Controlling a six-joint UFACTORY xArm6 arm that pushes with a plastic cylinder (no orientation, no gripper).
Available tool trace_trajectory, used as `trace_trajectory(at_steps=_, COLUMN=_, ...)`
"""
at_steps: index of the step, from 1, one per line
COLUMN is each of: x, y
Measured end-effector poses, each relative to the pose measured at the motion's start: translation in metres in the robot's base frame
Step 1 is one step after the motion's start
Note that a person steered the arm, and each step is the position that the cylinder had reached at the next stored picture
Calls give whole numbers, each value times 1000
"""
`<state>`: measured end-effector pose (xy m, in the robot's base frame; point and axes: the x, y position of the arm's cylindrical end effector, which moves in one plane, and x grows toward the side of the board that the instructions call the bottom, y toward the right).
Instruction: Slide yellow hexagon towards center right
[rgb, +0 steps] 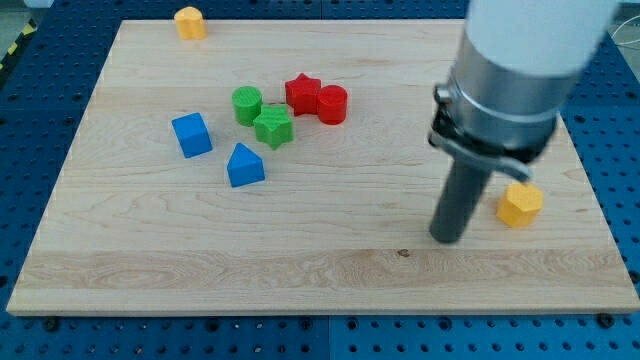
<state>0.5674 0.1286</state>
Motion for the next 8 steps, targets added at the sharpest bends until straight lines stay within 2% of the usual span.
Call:
trace_trajectory(at_steps=1, x=9, y=34)
trace_trajectory(at_steps=3, x=-64, y=52)
trace_trajectory(at_steps=4, x=-83, y=52)
trace_trajectory(at_steps=6, x=17, y=57)
trace_trajectory(at_steps=7, x=27, y=78)
trace_trajectory(at_steps=8, x=-11, y=80)
